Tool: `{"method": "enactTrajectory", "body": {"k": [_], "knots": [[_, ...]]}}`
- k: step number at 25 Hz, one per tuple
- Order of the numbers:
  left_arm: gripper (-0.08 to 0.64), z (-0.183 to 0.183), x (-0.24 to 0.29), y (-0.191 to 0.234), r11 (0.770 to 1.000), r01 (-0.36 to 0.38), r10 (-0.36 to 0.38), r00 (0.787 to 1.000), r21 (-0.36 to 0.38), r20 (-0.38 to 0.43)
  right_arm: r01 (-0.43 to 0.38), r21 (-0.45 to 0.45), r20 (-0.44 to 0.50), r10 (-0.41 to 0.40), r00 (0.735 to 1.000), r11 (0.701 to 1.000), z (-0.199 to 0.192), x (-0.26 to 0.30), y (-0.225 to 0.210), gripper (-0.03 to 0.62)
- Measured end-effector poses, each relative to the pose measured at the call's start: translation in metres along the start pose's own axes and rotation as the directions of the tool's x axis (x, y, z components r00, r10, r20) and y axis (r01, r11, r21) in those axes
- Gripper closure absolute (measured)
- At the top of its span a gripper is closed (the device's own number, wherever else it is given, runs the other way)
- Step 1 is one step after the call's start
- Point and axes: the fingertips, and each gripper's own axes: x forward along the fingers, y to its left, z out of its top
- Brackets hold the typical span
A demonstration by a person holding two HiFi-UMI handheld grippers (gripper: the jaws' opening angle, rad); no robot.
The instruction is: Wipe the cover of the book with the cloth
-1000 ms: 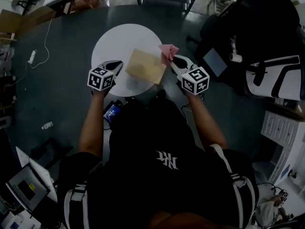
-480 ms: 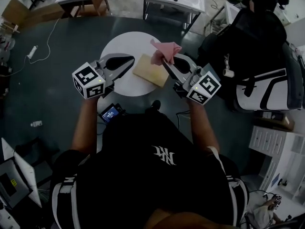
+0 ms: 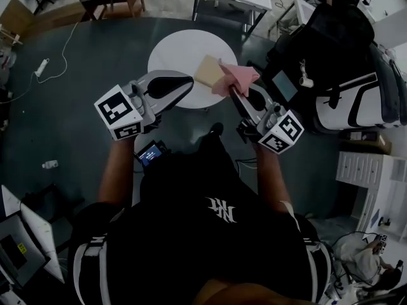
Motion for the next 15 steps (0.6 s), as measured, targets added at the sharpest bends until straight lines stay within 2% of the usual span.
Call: {"method": "enactTrajectory", "body": {"k": [6, 10, 15], "knots": [[0.557, -0.026, -0.047, -0.03, 0.998, -0.03, 0.029, 0.999, -0.049, -0.019, -0.014, 0.019, -0.042, 0.015, 0.999, 1.0, -0.024, 0.005, 0.051, 0.572], [0.557, -0.028, -0.06, -0.042, 0.998, -0.047, 0.046, 0.998, -0.034, -0.035, -0.047, 0.008, -0.051, 0.047, 0.998, 0.999, -0.022, 0.007, 0.069, 0.572], [0.557, -0.026, -0.06, -0.059, 0.999, -0.033, 0.033, 0.999, -0.014, -0.037, -0.083, -0.004, -0.034, 0.083, 0.996, 0.997, -0.019, 0.004, 0.085, 0.572]]}}
